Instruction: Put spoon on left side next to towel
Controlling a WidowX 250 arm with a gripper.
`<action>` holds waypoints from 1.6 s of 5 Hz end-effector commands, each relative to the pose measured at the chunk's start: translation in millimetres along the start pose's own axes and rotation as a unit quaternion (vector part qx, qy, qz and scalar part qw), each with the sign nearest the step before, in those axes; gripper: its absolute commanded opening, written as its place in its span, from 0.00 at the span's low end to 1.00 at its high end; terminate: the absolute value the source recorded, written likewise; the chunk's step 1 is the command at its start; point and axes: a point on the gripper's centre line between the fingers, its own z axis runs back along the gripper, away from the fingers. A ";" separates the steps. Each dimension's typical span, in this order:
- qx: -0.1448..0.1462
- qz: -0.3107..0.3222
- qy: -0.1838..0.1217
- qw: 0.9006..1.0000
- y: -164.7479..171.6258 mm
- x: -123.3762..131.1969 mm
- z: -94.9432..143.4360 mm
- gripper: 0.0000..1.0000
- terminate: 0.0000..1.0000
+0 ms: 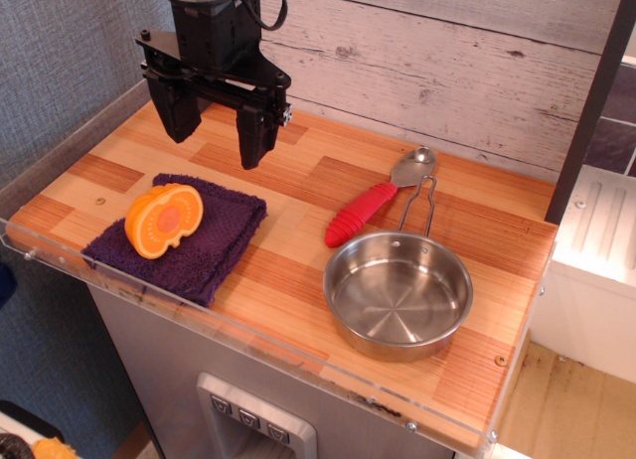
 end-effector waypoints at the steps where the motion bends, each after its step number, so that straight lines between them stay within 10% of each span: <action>1: 0.000 0.000 0.000 1.000 0.0 0.0 0.0 1.00 0.00; 5: 0.013 -0.127 0.030 0.991 -46.5 54.1 -67.1 1.00 0.00; 8: -0.005 -0.154 0.020 0.988 -95.8 66.6 -71.6 1.00 0.00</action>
